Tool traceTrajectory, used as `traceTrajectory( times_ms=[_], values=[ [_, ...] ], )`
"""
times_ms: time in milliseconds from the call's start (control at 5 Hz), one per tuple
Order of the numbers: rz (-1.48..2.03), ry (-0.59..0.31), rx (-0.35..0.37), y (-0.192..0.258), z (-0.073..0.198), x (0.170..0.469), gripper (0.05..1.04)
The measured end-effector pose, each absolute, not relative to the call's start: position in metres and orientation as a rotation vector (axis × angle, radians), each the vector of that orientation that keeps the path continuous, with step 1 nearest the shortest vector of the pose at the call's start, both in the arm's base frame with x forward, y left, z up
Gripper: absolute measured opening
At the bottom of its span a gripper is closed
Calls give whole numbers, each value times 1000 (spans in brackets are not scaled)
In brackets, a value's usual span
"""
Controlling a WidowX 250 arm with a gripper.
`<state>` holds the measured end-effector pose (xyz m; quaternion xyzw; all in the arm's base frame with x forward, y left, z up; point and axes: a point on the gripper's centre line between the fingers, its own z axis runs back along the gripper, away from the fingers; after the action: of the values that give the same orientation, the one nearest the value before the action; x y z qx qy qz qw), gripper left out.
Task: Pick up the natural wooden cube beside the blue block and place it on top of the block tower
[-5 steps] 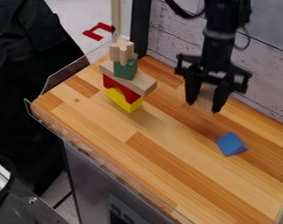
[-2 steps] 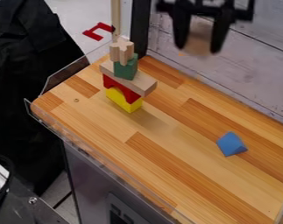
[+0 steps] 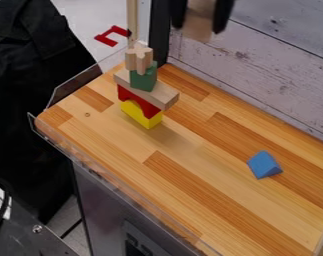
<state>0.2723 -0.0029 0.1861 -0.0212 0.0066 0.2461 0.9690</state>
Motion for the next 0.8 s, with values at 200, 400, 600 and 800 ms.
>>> traceTrajectory(
  times_ms=[200, 400, 600, 800],
  values=[
    [521, 19, -67, 14, 185, 272, 546],
    [551, 18, -79, 28, 185, 271, 546],
    [576, 42, -77, 38, 184, 272, 546],
    [576, 62, -77, 41, 180, 272, 546]
  ],
)
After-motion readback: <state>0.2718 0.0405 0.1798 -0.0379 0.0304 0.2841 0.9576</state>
